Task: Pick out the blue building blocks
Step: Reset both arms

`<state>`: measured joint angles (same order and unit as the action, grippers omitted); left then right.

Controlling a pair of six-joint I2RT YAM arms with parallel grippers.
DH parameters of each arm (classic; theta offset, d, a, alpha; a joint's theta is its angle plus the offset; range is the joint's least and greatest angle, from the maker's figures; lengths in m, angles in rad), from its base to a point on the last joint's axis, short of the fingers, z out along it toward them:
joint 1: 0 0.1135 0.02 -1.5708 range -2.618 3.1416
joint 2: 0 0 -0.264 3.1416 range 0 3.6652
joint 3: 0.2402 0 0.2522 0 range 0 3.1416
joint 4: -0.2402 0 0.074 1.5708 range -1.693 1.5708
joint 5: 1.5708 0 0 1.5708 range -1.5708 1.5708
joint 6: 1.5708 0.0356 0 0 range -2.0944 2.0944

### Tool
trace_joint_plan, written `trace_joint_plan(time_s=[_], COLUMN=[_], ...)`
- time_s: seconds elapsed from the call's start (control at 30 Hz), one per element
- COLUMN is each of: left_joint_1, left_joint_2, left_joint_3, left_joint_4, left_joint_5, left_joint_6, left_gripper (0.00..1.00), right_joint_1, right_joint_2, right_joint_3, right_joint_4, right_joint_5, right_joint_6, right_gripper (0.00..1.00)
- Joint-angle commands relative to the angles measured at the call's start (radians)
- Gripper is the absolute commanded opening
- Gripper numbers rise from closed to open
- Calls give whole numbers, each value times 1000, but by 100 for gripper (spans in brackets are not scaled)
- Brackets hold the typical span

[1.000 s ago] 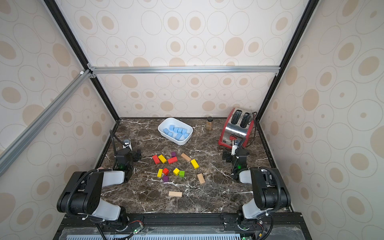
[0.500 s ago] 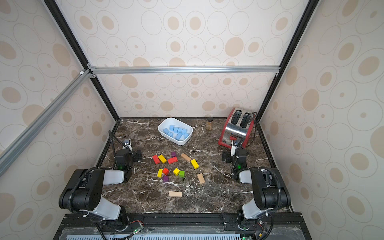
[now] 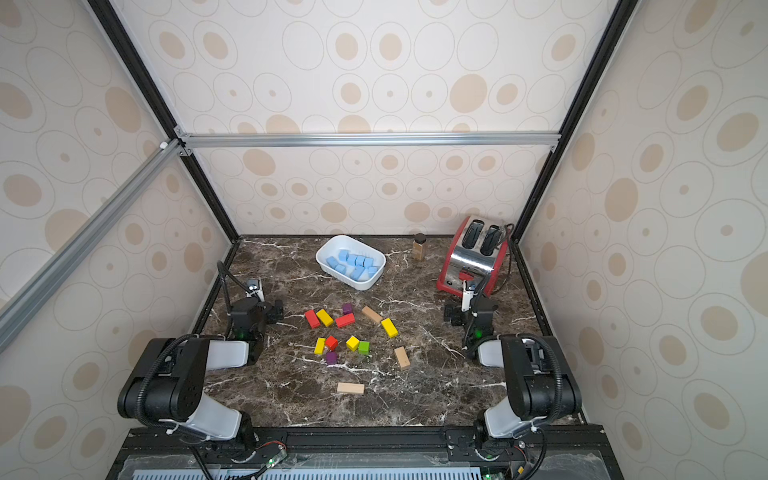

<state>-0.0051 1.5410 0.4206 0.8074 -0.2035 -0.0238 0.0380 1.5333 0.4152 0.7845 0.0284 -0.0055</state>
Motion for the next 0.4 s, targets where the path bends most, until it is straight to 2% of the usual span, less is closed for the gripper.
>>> trace_joint_plan(time_s=[0.0,0.37], left_joint_1=[8,10], left_joint_2=[0,-1], left_joint_3=[5,6], left_joint_4=[31,29], left_joint_5=[4,7], left_joint_6=[-8,-8], left_gripper=[99,99], right_joint_1=[-3,-4], right_joint_2=[7,7], right_joint_3=[13,12], right_joint_4=[0,0], right_joint_5=[-7,-7], right_joint_6=[-13,-13], right_gripper=[100,100])
